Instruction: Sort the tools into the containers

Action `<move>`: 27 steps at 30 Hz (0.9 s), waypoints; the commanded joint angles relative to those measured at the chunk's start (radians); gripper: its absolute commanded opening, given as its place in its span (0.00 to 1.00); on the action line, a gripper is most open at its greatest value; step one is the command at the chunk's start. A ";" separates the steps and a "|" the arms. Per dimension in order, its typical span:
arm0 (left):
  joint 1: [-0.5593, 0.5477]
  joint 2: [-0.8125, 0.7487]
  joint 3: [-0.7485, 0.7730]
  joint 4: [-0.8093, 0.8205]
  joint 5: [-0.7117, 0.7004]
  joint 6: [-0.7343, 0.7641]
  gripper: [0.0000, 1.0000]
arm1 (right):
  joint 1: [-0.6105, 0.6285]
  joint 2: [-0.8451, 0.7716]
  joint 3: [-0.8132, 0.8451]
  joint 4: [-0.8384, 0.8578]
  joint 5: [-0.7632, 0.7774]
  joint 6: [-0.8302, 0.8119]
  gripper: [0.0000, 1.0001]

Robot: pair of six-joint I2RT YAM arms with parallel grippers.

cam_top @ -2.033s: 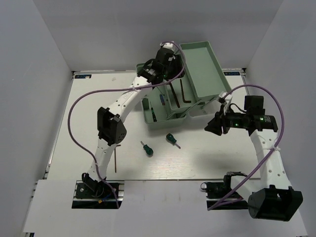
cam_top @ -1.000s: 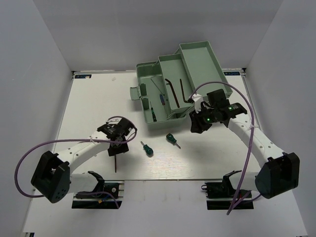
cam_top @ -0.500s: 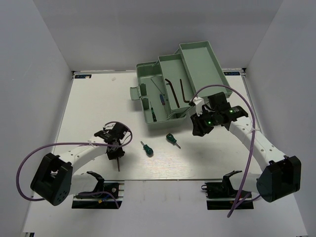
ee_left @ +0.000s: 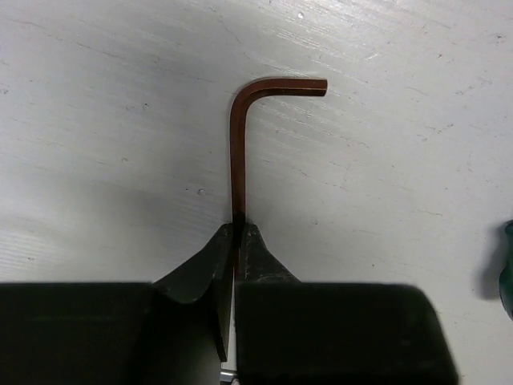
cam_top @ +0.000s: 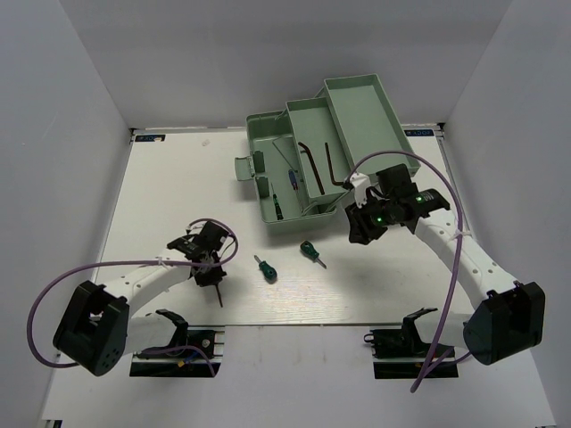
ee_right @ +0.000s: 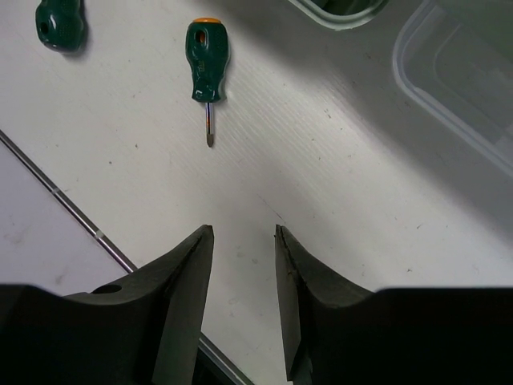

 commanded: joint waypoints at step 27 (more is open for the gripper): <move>-0.013 0.627 1.323 0.211 0.484 0.242 0.00 | -0.013 -0.086 -0.074 -0.025 -0.068 -0.191 0.59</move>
